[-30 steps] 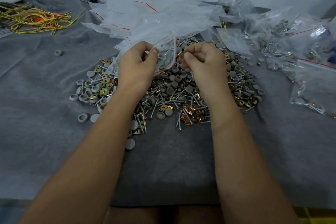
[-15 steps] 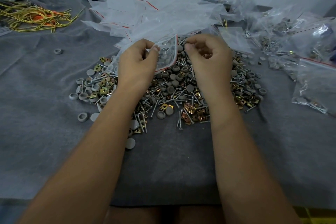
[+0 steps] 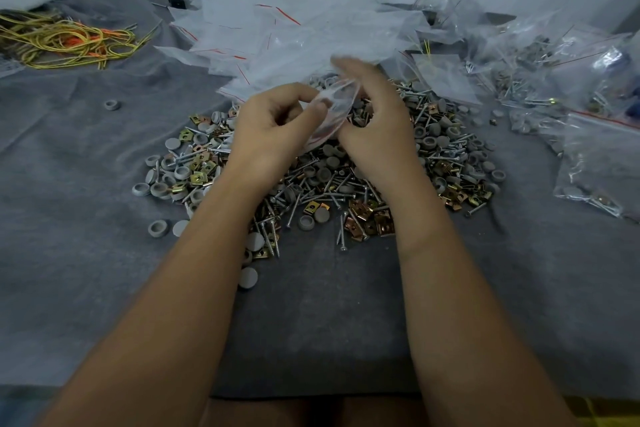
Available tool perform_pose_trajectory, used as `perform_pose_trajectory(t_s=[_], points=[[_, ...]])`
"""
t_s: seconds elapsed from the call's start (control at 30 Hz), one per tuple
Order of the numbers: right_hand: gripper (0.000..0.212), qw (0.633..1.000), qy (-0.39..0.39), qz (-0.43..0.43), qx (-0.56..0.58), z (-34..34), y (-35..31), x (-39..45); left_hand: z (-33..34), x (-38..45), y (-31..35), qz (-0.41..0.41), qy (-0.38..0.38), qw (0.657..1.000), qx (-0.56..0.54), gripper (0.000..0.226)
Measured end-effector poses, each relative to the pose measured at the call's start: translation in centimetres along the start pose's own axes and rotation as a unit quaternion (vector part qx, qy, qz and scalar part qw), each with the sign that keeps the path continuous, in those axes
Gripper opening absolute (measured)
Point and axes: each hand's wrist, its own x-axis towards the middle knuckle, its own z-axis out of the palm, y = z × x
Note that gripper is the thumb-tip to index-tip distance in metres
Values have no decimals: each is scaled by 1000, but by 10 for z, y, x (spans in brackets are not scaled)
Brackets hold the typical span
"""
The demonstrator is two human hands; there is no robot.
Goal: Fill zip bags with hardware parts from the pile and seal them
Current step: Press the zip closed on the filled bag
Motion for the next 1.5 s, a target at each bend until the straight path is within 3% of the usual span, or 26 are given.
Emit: perform_pose_trajectory(t_s=[0.13,0.2,0.37,0.53,0.7,0.8,0.93,1.0,1.1,1.33,1.5], points=[[22,999,34,17,-8,-3,0,-1,-1,0,5,-26,-7,996,-80,32],[20,997,61,50,9,-6,0,0,-3,0,4,-31,-23,997,-71,44],[17,981,130,80,116,-15,0,4,1,2,0,-15,-57,997,-56,46],[17,961,94,68,249,-18,-1,5,-3,7,0,22,49,989,-138,15],[10,941,39,53,333,-16,-5,2,-9,11,6,10,104,931,-351,11],[12,935,35,64,346,-14,-7,0,-9,12,5,1,121,938,-325,5],[11,917,62,90,383,-16,-10,0,-3,12,1,-58,113,971,-203,16],[17,919,84,111,370,-17,-8,1,-2,11,-1,-70,113,979,-157,15],[17,931,115,129,322,-18,-5,2,0,10,-1,-91,118,980,-135,35],[14,954,121,125,244,-16,-1,0,-5,12,-9,-96,154,970,-163,26],[20,975,94,90,182,-13,1,-1,-12,15,-16,-145,148,947,-247,38]])
